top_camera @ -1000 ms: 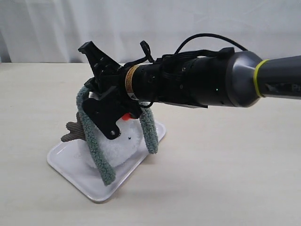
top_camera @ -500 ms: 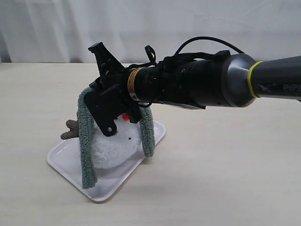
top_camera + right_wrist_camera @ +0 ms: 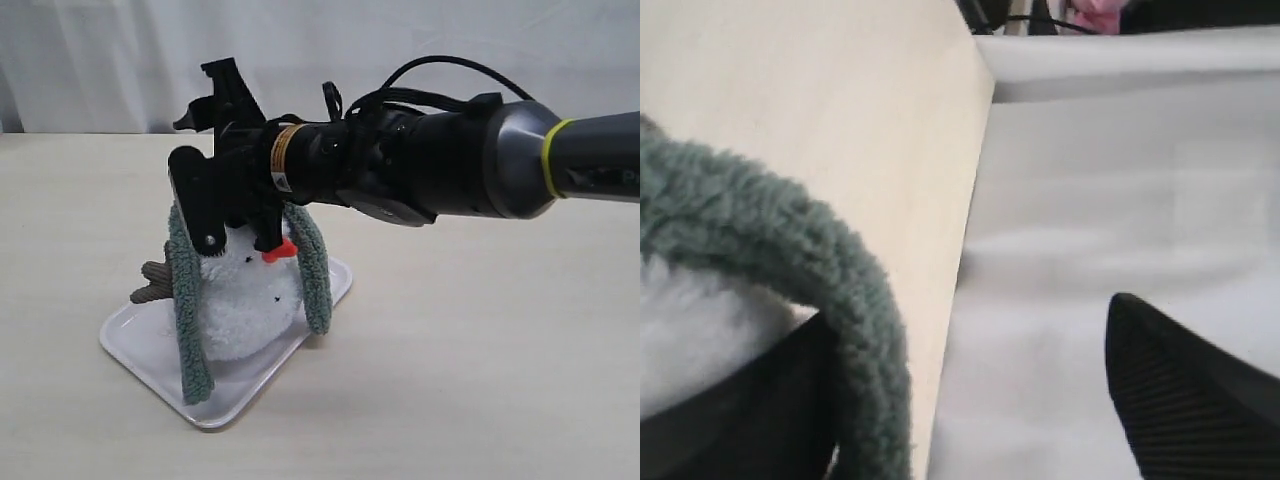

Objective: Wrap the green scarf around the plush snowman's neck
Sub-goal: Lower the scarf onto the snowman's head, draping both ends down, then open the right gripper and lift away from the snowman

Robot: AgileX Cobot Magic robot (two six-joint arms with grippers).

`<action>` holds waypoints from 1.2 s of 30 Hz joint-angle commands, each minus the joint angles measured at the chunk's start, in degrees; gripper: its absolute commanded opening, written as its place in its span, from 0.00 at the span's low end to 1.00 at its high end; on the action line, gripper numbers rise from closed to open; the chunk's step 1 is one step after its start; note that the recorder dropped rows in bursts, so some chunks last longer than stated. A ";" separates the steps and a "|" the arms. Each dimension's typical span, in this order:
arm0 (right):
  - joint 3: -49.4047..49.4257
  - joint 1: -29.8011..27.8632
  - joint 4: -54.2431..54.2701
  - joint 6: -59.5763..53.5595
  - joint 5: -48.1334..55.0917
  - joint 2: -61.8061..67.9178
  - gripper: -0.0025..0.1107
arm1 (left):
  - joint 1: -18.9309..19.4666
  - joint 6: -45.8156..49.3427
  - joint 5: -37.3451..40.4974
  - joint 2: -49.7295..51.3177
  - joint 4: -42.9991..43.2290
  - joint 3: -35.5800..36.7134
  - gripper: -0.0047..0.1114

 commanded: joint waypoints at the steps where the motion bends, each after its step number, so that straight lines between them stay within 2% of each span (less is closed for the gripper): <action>1: 0.30 -0.22 17.28 0.52 1.54 -2.60 0.62 | -0.15 0.08 -0.77 -0.10 0.14 0.18 0.04; 4: 0.30 -0.22 31.18 0.42 3.21 -4.01 0.62 | -0.15 0.08 -0.77 -0.10 0.14 0.18 0.04; 6: 0.30 -0.22 34.20 0.42 6.04 -4.73 0.62 | -0.15 0.08 -0.77 -0.10 0.14 0.18 0.04; 10: 0.30 -0.22 34.20 0.53 12.53 -4.96 0.62 | -0.15 0.08 -0.77 -0.10 0.14 0.18 0.04; 14: 0.22 -0.57 35.44 7.35 15.50 -4.96 0.62 | -0.15 0.08 -0.77 -0.10 0.14 0.18 0.04; 18: -3.72 -0.68 35.44 15.51 22.53 -4.96 0.62 | -0.15 0.08 -0.77 -0.10 0.14 0.18 0.04; 26: -13.50 -0.68 35.48 21.24 39.75 -4.96 0.62 | -0.15 0.08 -0.77 -0.10 0.14 0.18 0.04; 33: -14.38 -0.68 38.96 21.19 45.61 -4.96 0.62 | -0.15 0.08 -0.77 -0.10 0.14 0.18 0.04; 36: -14.38 -0.68 39.34 25.06 46.55 -4.96 0.62 | -0.15 0.08 -0.77 -0.10 0.14 0.18 0.04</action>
